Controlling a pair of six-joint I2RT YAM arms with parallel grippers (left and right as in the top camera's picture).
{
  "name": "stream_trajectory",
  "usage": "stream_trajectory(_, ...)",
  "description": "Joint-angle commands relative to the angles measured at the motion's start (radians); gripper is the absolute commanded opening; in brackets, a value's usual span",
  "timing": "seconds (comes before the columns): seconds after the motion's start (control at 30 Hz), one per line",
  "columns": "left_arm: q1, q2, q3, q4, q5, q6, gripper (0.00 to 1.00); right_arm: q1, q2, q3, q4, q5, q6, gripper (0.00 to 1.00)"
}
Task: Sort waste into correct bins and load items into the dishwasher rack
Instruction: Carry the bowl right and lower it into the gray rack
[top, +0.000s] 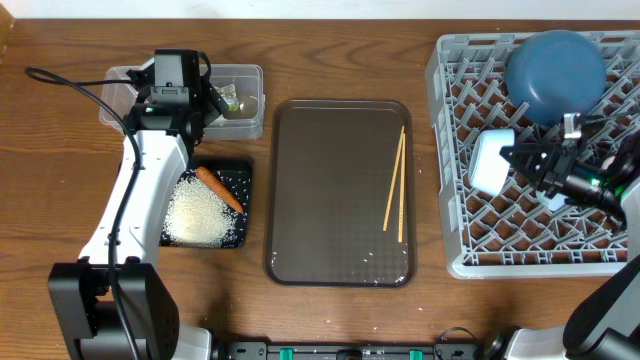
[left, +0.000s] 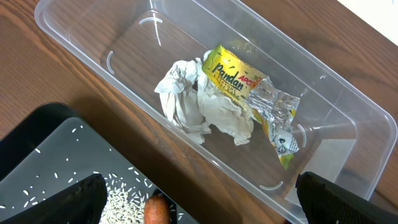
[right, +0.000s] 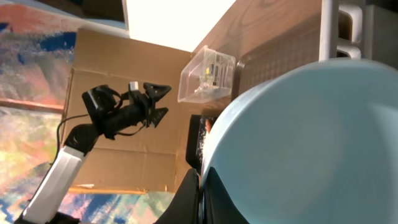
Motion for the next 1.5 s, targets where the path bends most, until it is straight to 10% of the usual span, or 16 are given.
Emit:
stream_trajectory(0.0,0.0,0.009,0.0,0.0,-0.005,0.005,0.99,-0.004,0.001,-0.043,0.02,-0.06,-0.032,0.01)
stream_trajectory(0.83,0.0,0.009,0.0,0.0,-0.005,0.005,0.99,-0.06,0.001,-0.076,0.03,0.233,0.077,0.01)
stream_trajectory(1.47,0.0,0.009,0.0,0.0,-0.005,0.005,0.99,0.082,0.001,-0.076,0.029,-0.17,0.061,0.01)
